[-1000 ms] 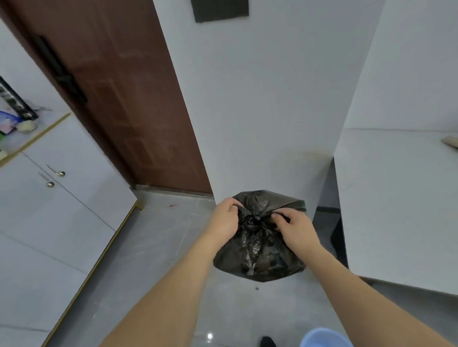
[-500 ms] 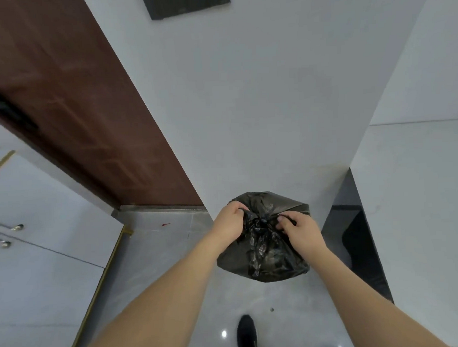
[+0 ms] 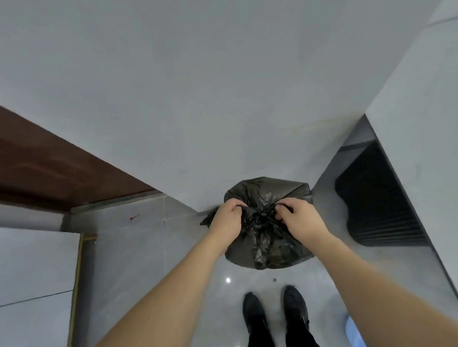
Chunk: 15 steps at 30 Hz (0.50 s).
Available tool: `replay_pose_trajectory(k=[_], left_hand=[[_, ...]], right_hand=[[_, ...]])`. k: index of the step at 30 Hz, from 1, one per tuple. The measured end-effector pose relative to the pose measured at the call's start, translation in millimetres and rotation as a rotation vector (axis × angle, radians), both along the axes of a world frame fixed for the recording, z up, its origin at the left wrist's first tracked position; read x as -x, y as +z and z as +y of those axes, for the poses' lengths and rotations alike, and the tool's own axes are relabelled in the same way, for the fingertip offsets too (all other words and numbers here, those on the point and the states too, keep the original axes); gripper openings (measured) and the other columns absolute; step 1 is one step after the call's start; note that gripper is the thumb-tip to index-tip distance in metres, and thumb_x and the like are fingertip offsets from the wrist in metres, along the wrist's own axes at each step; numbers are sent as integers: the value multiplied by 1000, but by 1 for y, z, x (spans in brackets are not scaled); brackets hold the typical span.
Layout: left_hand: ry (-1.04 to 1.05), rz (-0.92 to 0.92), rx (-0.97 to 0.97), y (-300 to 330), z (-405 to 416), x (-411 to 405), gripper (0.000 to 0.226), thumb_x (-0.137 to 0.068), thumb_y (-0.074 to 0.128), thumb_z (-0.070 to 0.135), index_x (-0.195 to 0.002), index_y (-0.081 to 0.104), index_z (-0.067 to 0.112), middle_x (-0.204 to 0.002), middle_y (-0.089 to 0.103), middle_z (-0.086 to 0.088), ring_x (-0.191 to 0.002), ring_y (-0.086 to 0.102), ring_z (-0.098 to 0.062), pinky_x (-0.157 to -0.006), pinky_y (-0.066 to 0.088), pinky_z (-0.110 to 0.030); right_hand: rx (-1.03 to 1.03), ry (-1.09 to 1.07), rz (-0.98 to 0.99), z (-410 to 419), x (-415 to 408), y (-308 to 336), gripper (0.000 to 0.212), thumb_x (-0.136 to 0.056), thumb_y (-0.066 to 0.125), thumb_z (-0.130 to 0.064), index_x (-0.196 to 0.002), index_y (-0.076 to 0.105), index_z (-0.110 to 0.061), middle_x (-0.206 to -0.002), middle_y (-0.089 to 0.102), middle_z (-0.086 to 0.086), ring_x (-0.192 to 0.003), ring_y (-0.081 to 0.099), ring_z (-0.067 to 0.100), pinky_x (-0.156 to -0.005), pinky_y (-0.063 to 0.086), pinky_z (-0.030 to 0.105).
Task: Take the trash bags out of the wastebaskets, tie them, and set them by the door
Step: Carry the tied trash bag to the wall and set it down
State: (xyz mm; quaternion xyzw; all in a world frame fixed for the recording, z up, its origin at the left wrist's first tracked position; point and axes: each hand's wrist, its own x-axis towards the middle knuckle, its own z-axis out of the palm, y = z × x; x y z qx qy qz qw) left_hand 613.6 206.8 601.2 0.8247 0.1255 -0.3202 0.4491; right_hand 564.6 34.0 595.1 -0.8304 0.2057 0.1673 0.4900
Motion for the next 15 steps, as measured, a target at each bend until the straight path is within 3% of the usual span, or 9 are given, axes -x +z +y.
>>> replay_pose_trajectory(k=[4,7,10,15], left_hand=[[133,147,68,-142,-10,-10,34,-99,35,17,-88,65,30,-103,66,-4,-101,61,-24,-91,52,-42],[210,183,111,-255,-17,-8,32,-101,35,14,-90,64,23,-102,67,-10,-96,62,-25,-80,52,-35],[238,203,139,-364,-22,-6,30,-102,34,15,-96,63,16,-104,67,-17,-97,63,-32,-84,53,-43],[261,188,116,-512,-17,-15,31,-101,35,14,-88,62,22,-97,65,-13,-87,59,-24,-79,50,-38]], right_hand=[[86,58,98,-11,-16,-131,23,-99,47,-28,-105,68,-20,-93,71,-3,-90,64,17,-83,50,34],[127,80,146,-12,-24,-245,26,-99,46,-30,-108,67,-17,-99,71,3,-95,64,24,-88,50,41],[143,84,201,-10,-27,-360,28,-99,44,-34,-109,65,-19,-102,70,7,-98,63,28,-89,49,42],[121,91,225,2,-37,-506,28,-100,42,-31,-104,63,-13,-99,69,11,-96,62,31,-88,49,42]])
